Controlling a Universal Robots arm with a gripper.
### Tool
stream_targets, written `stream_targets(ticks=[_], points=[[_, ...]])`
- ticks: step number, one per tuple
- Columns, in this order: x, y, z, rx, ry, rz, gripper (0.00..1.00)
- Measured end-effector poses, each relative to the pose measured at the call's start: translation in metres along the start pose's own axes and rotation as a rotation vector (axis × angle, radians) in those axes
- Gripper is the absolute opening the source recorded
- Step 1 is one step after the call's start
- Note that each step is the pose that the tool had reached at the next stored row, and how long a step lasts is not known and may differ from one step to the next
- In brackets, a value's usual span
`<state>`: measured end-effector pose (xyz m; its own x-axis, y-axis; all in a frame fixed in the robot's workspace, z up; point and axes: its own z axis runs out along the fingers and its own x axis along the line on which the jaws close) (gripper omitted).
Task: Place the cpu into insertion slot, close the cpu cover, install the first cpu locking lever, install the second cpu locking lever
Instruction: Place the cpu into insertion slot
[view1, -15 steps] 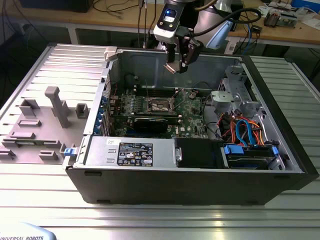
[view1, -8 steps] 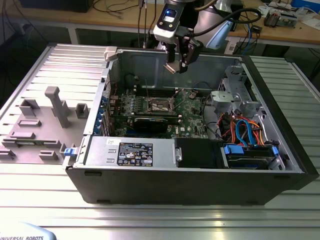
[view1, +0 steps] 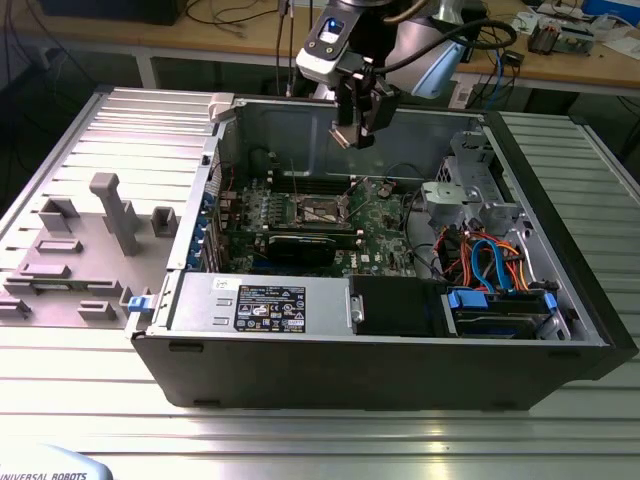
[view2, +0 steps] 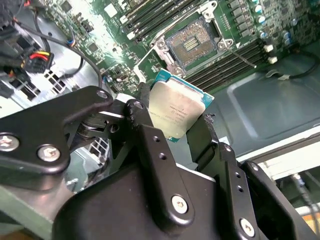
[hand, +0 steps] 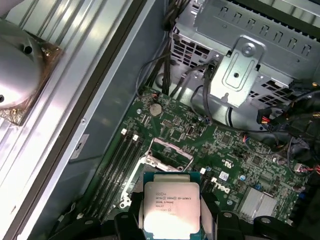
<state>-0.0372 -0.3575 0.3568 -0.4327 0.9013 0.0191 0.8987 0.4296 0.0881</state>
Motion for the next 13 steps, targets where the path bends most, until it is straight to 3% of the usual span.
stream_targets(ticks=[3, 13], points=[[0.0, -0.0001, 0.0003, -0.0005, -0.003, 0.033, 0.54], [0.0, -0.0001, 0.0003, -0.0007, -0.0034, 0.038, 0.54]])
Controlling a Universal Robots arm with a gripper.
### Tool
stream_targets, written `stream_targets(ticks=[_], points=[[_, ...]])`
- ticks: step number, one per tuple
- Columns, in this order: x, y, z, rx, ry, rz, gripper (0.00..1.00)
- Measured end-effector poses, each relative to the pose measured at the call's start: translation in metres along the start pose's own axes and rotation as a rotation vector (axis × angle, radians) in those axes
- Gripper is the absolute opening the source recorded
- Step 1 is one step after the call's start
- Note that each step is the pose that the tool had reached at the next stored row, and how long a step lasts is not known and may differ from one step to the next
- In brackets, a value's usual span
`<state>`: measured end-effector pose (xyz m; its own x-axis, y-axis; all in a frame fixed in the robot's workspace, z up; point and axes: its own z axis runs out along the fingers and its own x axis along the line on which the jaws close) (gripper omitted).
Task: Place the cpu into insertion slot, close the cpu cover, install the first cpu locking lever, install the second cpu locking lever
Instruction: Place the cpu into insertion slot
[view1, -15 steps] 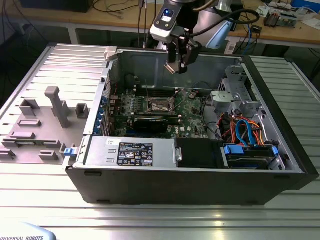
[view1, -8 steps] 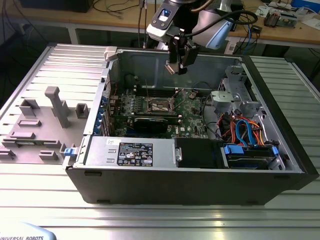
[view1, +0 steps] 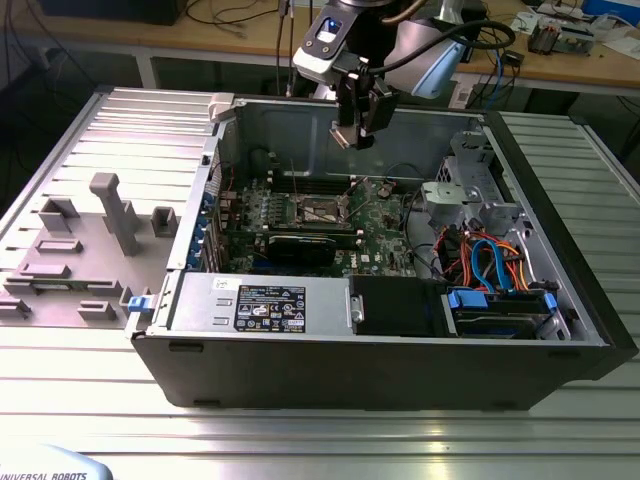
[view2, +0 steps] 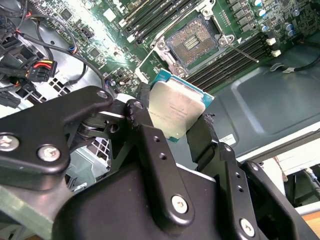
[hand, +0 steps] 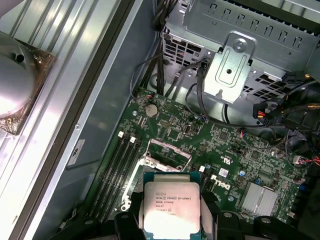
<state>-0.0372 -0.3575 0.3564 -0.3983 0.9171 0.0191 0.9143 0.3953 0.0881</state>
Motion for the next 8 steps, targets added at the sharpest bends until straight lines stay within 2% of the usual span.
stream_targets(ticks=[5, 8], points=[[0.0, 0.0, 0.0, 0.0, -0.0002, 0.002, 0.54], [0.0, -0.0001, 0.001, 0.001, -0.0016, 0.025, 0.54]])
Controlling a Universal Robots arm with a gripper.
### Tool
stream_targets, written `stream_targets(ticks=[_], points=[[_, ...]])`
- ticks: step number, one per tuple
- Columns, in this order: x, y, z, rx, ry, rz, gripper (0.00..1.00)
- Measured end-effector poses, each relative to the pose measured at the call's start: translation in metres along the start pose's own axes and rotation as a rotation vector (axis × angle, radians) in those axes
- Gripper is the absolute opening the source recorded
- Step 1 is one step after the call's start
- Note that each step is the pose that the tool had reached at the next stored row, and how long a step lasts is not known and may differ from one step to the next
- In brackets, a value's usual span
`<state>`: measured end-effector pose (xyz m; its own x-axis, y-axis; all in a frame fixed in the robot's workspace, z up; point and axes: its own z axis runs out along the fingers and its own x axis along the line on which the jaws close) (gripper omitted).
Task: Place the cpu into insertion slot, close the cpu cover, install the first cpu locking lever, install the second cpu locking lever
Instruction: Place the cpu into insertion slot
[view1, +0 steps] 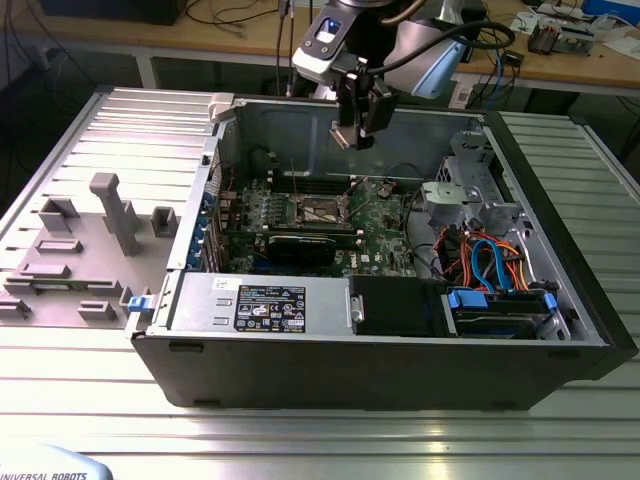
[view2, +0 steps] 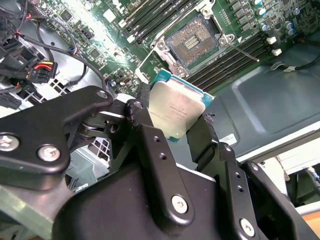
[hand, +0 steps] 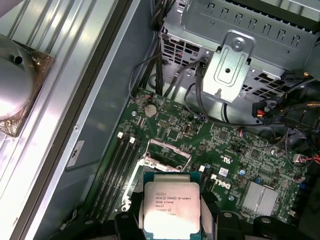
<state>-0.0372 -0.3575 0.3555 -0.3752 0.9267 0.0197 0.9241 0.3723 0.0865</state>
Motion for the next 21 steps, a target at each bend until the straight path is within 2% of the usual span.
stream_targets(ticks=[5, 8, 11, 21], points=[[-0.0001, -0.0004, 0.0046, 0.0033, -0.0053, 0.084, 0.54], [0.0003, -0.0016, 0.0058, 0.0076, -0.006, 0.114, 0.54], [0.0012, -0.0039, 0.006, 0.0078, -0.0062, 0.122, 0.54], [0.0012, -0.0039, 0.006, 0.0078, -0.0063, 0.123, 0.54]])
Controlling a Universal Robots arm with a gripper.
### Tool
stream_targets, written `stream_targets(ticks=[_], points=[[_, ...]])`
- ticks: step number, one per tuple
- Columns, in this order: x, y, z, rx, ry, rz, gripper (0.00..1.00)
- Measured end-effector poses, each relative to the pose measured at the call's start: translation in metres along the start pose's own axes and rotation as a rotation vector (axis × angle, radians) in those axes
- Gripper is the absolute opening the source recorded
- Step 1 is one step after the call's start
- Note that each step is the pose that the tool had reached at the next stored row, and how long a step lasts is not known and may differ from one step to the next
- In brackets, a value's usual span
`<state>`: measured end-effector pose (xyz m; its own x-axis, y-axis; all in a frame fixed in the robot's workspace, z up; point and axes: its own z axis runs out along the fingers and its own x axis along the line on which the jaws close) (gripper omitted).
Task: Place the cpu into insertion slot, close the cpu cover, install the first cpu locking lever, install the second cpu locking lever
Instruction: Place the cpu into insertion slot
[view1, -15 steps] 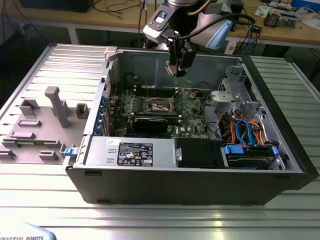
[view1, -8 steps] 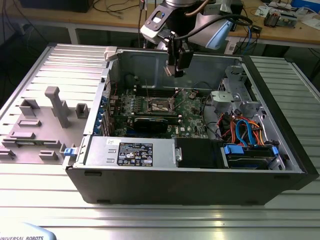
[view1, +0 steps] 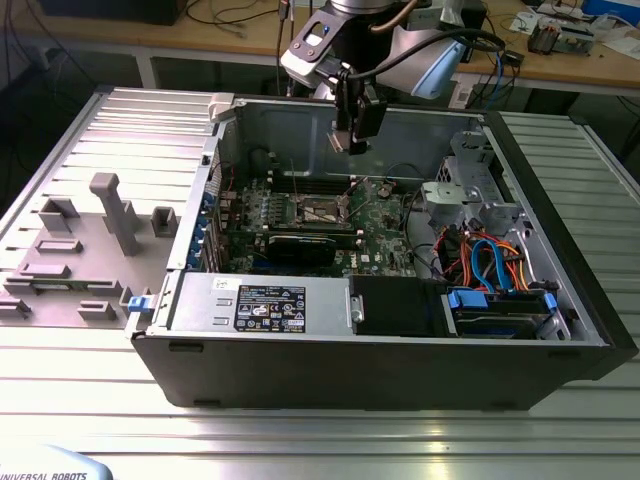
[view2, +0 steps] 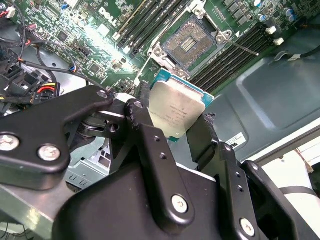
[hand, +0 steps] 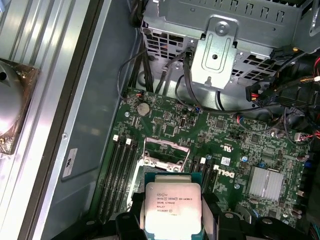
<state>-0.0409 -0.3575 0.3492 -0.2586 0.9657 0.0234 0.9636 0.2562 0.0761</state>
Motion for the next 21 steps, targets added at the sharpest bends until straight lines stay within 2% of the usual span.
stream_targets(ticks=[10, 14, 18, 21], points=[[0.0001, -0.0001, 0.0005, -0.0002, -0.0003, 0.004, 0.54], [0.0, -0.0006, 0.0028, -0.0012, -0.0037, 0.051, 0.54], [-0.0001, -0.0017, 0.0118, -0.0004, -0.004, 0.054, 0.54], [-0.0002, -0.0022, 0.0182, -0.0014, -0.0073, 0.096, 0.54]])
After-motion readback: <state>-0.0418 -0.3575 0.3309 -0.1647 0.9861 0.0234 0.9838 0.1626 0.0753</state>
